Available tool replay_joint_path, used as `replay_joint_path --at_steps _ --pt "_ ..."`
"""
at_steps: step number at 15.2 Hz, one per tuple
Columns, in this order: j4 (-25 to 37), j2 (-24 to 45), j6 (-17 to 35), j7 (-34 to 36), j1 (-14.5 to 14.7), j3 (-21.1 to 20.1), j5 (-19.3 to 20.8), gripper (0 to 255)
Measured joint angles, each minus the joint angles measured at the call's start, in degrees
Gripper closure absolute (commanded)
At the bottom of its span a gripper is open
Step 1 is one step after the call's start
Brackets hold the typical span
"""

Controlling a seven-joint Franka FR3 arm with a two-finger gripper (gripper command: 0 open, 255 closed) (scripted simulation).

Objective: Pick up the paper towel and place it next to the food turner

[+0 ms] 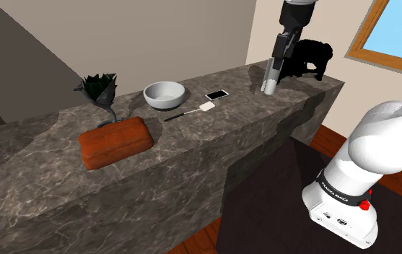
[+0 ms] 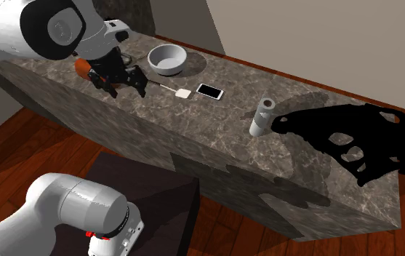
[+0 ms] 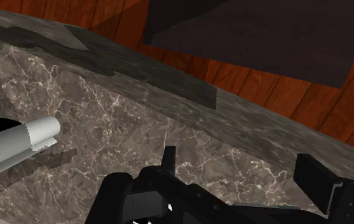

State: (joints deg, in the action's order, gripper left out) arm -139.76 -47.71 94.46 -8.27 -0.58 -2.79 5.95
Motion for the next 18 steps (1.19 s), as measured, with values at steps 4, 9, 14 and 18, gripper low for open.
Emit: replay_joint_path --at_steps 4,9,14,18 --pt "0.5 2.7 2.0 -2.3 -1.1 2.5 1.6 0" --pt "2.8 8.8 5.8 -7.6 -3.2 8.0 4.5 0" --pt "7.4 17.3 9.7 -13.3 -4.8 13.6 6.3 0" --pt "11.3 23.8 12.2 -17.9 -5.8 17.7 6.7 0"
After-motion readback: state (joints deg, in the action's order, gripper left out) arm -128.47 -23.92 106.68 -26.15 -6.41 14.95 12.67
